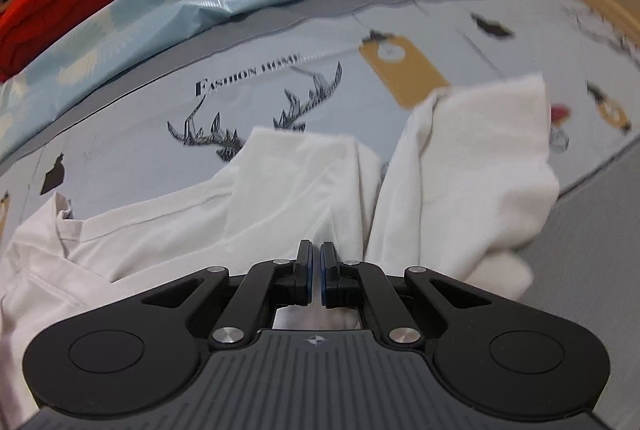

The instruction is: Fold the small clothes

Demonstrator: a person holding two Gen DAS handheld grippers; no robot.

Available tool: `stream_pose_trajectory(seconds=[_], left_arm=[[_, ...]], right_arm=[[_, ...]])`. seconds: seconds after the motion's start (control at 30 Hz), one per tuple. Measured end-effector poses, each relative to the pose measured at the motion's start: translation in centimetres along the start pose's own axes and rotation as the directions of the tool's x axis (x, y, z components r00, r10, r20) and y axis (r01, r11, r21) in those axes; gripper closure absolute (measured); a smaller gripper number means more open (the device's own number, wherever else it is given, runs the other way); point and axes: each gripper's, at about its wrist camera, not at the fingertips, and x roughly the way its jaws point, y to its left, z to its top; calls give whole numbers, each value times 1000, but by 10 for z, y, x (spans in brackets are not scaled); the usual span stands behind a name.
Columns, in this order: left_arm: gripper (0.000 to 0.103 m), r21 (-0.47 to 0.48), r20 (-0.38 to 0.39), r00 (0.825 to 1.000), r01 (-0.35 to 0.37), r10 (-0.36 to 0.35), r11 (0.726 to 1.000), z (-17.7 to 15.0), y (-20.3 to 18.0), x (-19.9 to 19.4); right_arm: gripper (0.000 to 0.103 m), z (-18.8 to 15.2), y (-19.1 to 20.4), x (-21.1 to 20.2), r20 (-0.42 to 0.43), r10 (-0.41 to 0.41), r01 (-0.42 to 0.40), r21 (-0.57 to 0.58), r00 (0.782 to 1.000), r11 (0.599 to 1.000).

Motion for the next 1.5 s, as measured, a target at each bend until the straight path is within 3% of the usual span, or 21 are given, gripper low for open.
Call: stream_pose_trajectory(seconds=[0.07,0.17,0.23,0.33,0.37,0.43,0.47,0.5,0.57,0.63,0.67,0.73,0.8,0.83,0.9,1.0,1.13,1.2,1.27,1.37,1.5], left_arm=[[45,59,3,998,-70,70,996,-6,-9,12],[41,19,-9,994,-111,111,994,2,6,27],[41,-24,-17,996,-93,93,995,2,11,30],[42,13,-12,993,-117,117,993,8,9,41],[45,32,-8,992,-124,124,992,10,10,43],[67,88,13,991,-135,135,987,10,3,48],[90,126,21,992,-126,124,984,12,1,53],[99,146,20,994,-111,110,983,12,-1,54],[101,182,33,991,-131,127,975,15,-5,54],[102,206,97,978,-203,186,957,20,-5,48],[103,189,141,962,-257,233,948,26,0,44],[103,105,188,941,-304,281,947,37,14,35],[97,43,237,904,-377,357,925,48,26,24],[91,49,213,914,-362,344,931,52,28,21],[86,47,166,947,-285,274,957,57,27,10],[86,13,109,976,-191,189,981,54,11,-10],[81,-34,25,996,-80,81,996,36,-17,-25],[81,-32,-13,998,-65,65,997,26,-33,-25],[81,-31,-34,999,-41,40,999,19,-46,-24],[81,-22,-48,998,-36,35,999,15,-56,-22],[81,-13,-51,997,-51,50,999,16,-58,-20]], right_arm=[[99,6,1,0,33,-25,26,-33,999,999],[94,14,0,-2,70,-48,52,-49,996,997],[70,18,-1,-3,89,-99,105,-62,991,993],[66,20,-2,7,65,-142,148,-88,988,985],[66,21,-3,11,46,-142,145,-89,989,985],[66,20,-1,20,23,-134,136,-98,991,986],[67,19,2,23,22,-133,135,-113,991,984],[76,19,7,26,27,-133,136,-143,991,980],[85,18,19,29,47,-141,148,-208,989,967],[89,20,28,29,81,-121,137,-239,989,961],[89,24,30,27,108,-83,105,-226,991,968],[88,34,34,19,166,0,30,-178,986,984],[82,42,37,11,217,58,-31,-127,974,991],[63,45,38,7,232,52,-28,-105,971,994],[51,48,35,2,232,0,23,-97,973,995],[51,51,9,-2,211,-121,125,-9,970,992],[55,51,-65,-9,156,-214,163,284,964,945],[63,44,-93,-11,150,-181,109,391,972,914],[64,39,-108,-7,160,-90,9,444,983,896],[64,34,-116,1,186,36,-124,488,982,864],[63,31,-121,12,187,91,-181,552,978,814]])
